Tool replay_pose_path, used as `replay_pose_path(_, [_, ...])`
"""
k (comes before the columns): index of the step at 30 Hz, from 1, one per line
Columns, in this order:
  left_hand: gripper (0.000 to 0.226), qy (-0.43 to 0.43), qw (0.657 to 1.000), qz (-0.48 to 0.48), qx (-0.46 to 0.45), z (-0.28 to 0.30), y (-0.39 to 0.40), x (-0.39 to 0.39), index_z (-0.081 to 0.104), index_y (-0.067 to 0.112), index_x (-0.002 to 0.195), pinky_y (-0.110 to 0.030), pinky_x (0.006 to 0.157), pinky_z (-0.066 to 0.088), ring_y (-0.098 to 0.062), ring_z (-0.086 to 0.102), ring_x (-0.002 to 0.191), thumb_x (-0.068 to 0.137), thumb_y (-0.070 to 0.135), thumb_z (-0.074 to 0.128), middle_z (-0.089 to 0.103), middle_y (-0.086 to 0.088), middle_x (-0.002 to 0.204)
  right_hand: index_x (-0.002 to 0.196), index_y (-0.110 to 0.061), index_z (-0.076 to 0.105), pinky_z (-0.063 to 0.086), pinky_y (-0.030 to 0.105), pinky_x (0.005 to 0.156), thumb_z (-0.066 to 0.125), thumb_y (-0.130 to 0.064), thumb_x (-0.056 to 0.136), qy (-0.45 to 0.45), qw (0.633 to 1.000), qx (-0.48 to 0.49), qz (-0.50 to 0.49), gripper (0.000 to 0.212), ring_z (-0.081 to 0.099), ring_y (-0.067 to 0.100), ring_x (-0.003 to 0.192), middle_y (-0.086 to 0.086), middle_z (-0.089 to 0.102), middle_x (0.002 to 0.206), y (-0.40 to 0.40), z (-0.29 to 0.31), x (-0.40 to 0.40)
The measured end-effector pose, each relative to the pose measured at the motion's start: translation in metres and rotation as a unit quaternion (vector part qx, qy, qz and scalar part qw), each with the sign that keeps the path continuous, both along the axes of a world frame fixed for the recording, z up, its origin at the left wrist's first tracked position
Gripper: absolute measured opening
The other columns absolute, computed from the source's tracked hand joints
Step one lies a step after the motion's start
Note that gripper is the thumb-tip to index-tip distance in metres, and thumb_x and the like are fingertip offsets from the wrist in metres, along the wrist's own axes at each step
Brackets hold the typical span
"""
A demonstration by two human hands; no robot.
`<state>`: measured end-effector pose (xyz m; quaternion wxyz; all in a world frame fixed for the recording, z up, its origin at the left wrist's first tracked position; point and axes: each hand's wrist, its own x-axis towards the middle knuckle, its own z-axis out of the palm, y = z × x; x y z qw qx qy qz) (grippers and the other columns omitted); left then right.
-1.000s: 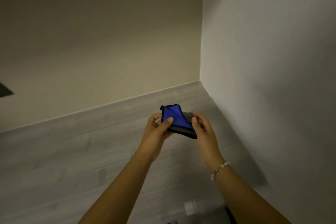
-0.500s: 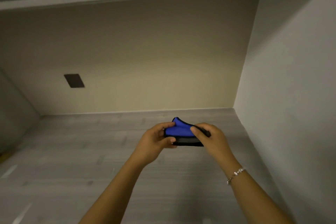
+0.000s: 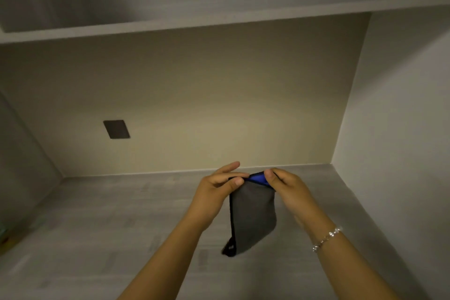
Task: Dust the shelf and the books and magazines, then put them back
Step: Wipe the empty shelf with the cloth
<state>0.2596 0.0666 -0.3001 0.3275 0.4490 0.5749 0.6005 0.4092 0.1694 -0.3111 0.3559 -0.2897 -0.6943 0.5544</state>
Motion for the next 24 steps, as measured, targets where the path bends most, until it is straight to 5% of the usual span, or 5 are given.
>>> replay_pose_path(3, [0.021,-0.07,0.998,-0.006,0.0,0.005,0.006,-0.016,0.078,0.022,0.089,-0.024,0.095,0.048,-0.01,0.061,0.113,0.086,0.008,0.063,0.068,0.007,0.115,0.083,-0.014,0.07,0.045,0.035,0.081,0.053,-0.044,0.083,0.035,0.998,-0.031,0.03,0.035,0.06,0.016,0.084,0.004,0.069,0.085,0.0,0.003,-0.017])
replay_pose_path(8, [0.02,-0.212,0.974,-0.074,-0.033,0.013,0.013,-0.035,0.073,0.009,0.091,-0.023,0.074,0.055,-0.016,0.07,0.086,0.076,0.017,0.063,0.074,-0.007,0.092,0.088,-0.018,0.071,0.045,0.037,0.082,0.05,-0.046,0.084,0.033,0.999,-0.009,0.034,0.036,0.061,0.019,0.087,0.011,0.07,0.093,0.002,0.007,-0.034])
replay_pose_path(14, [0.021,-0.297,0.951,-0.059,-0.056,0.011,0.028,-0.057,0.07,0.007,0.094,-0.023,0.067,0.055,-0.015,0.069,0.078,0.077,0.018,0.066,0.073,-0.008,0.087,0.106,-0.027,0.066,0.05,0.019,0.081,0.054,-0.03,0.086,0.044,0.997,0.053,0.016,0.023,0.064,0.004,0.098,-0.011,0.069,0.102,0.001,0.009,-0.044])
replay_pose_path(18, [0.015,-0.306,0.948,-0.069,-0.062,0.002,0.04,-0.07,0.068,0.006,0.095,-0.022,0.068,0.056,-0.014,0.068,0.077,0.084,0.015,0.061,0.072,-0.007,0.086,0.088,-0.018,0.07,0.053,0.023,0.075,0.073,-0.018,0.068,0.049,0.998,0.03,0.004,0.02,0.067,0.013,0.083,-0.002,0.072,0.086,0.006,0.003,-0.045])
replay_pose_path(24, [0.006,-0.195,0.977,-0.045,-0.076,-0.019,0.059,-0.086,0.072,0.007,0.083,-0.024,0.066,0.052,-0.015,0.067,0.074,0.082,0.008,0.067,0.072,-0.005,0.078,0.074,-0.024,0.069,0.052,0.026,0.072,0.074,-0.009,0.078,-0.003,0.991,0.075,-0.112,0.017,0.066,0.011,0.074,-0.005,0.071,0.074,0.025,-0.012,-0.05])
